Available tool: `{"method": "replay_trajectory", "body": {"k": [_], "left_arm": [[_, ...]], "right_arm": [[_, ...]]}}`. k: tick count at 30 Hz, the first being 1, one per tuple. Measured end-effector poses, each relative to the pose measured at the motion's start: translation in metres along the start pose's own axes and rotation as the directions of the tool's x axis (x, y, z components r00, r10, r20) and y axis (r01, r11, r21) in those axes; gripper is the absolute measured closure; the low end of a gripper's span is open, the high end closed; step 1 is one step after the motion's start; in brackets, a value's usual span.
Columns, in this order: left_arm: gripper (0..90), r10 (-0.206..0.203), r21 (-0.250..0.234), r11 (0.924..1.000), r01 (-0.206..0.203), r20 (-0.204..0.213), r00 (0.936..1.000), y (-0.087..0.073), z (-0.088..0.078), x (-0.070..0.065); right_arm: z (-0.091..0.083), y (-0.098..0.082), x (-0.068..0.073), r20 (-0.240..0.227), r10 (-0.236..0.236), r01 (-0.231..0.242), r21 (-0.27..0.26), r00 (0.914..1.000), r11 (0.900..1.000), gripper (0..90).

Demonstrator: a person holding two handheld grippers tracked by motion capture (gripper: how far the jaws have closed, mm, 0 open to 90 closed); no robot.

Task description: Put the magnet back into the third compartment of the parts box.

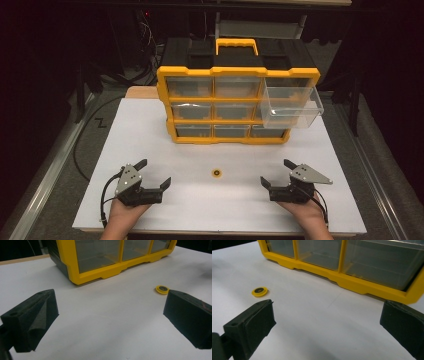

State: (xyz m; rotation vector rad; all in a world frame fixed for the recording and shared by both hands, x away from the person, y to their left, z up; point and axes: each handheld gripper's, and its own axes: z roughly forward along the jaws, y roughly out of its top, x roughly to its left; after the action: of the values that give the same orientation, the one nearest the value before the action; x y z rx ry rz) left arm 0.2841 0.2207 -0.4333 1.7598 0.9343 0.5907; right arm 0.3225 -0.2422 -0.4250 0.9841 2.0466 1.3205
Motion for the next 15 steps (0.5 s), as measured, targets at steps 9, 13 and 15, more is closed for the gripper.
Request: {"method": "replay_trajectory", "body": {"k": [9,13,15], "left_arm": [[0.7,0.002,-0.002,1.0,-0.002,0.006,1.0,0.0,0.0,0.0],[0.7,0.007,-0.005,1.0,-0.007,0.002,1.0,0.0,0.0,0.0],[0.7,0.007,-0.006,1.0,-0.007,0.001,1.0,0.0,-0.001,0.0]], "right_arm": [[0.016,0.011,0.01,-0.032,-0.031,0.032,0.024,0.999,0.999,0.9],[0.022,0.012,0.014,-0.041,-0.042,0.044,0.041,0.9982,0.998,0.9],[0.024,0.013,0.016,-0.046,-0.048,0.05,0.047,0.9978,0.998,0.9]]}}
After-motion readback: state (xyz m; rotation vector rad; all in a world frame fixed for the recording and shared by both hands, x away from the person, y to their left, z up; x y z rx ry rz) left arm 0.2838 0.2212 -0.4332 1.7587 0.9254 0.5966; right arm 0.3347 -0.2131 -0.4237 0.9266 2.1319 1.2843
